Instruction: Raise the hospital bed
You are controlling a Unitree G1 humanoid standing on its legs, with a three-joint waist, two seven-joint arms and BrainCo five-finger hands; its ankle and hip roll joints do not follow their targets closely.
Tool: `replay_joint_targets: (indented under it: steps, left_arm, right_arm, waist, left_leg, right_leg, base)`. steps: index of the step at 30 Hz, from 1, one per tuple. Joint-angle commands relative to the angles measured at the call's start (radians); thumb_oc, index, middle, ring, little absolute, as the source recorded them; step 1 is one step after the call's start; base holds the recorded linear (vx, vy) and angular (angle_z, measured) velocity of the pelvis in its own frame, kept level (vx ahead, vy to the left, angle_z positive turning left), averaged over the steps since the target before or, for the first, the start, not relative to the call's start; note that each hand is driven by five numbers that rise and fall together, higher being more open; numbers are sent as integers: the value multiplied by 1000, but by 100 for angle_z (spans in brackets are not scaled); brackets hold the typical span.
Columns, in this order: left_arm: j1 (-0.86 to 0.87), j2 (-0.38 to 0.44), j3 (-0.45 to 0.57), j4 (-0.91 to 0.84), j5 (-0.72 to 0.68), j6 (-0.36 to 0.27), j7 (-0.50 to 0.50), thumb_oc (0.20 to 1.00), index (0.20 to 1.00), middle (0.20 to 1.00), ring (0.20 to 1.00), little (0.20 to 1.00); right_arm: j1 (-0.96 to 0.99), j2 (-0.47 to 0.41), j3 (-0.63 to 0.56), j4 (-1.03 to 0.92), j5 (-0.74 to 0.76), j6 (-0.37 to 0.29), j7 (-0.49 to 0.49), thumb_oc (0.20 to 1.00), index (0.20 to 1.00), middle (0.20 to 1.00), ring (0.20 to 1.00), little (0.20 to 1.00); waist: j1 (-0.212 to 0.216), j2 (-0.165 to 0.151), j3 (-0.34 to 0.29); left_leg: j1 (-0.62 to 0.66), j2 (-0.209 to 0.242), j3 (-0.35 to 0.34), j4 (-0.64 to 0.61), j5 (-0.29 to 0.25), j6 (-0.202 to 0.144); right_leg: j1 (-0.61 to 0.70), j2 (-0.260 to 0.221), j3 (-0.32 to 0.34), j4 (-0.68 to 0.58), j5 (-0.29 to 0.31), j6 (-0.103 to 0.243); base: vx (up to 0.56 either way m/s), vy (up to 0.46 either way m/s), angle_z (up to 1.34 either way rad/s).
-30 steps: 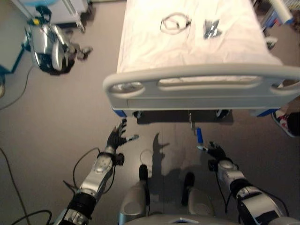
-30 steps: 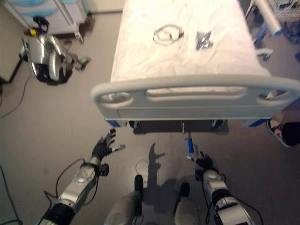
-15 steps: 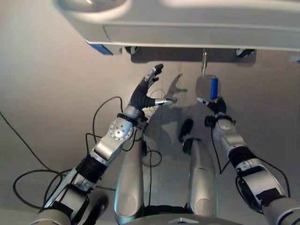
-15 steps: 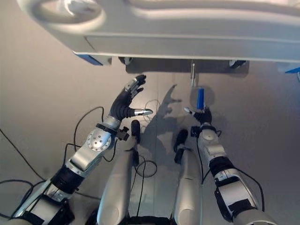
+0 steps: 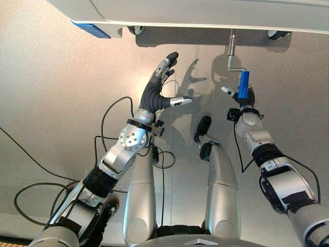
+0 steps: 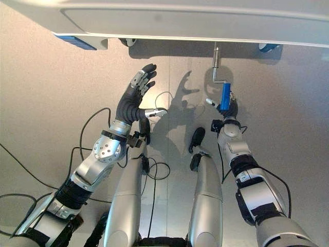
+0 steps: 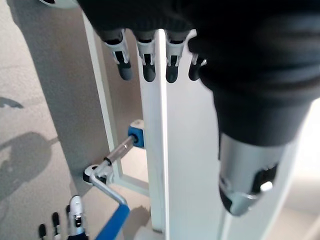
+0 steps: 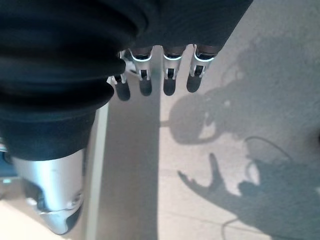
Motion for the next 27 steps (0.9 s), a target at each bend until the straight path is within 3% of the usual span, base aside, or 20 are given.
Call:
replay_joint_targets:
  steps: [1,10,15,21,27]
  left_arm:
    - [15,18,27,-149,2,-32,21,1000,1000,1000,1000,1000]
    - [13,43,38,-161,-7,-25,43,1000,1000,1000,1000,1000]
    - [31,65,57,-174,5,-17,53,1000,1000,1000,1000,1000]
    - [32,75,72,-178,25,-9,61,1000,1000,1000,1000,1000]
    - [14,82,75,-170,47,-10,48,1000,1000,1000,1000,1000]
  right_arm:
    - [-59,-64,20,-80,39,-45,-5,1000,1000,1000,1000,1000]
    - [-104,-96,58,-122,89,-49,6,1000,1000,1000,1000,1000]
    - [-77,-119,68,-248,70,-53,4,1000,1000,1000,1000,1000]
    - [57,-111,41,-370,17,-46,10,1000,1000,1000,1000,1000]
    - [329,-112,-7,-566,31,-49,99,1000,1000,1000,1000,1000]
  waist:
    - [9,-31,-29]
    - [0,-60,-29]
    - [-10,-79,-29]
    - [-22,-93,-29]
    - [-37,-109,-29]
  left_leg:
    - [32,18,-6,40,-88,-18]
    - [24,17,-4,34,-92,-17]
    - [30,21,-2,31,-93,-17]
    - [35,21,-3,30,-92,-17]
    - [41,19,-5,28,-88,-17]
  right_leg:
    - [48,-59,37,-164,169,124]
    - [47,-56,35,-192,178,125]
    - [54,-52,31,-197,175,124]
    - [58,-48,31,-199,174,123]
    - [72,-50,30,-209,178,126]
  base:
    - [41,0,-3]
    - [16,0,0]
    - [0,0,0]
    - [0,0,0]
    - [0,0,0]
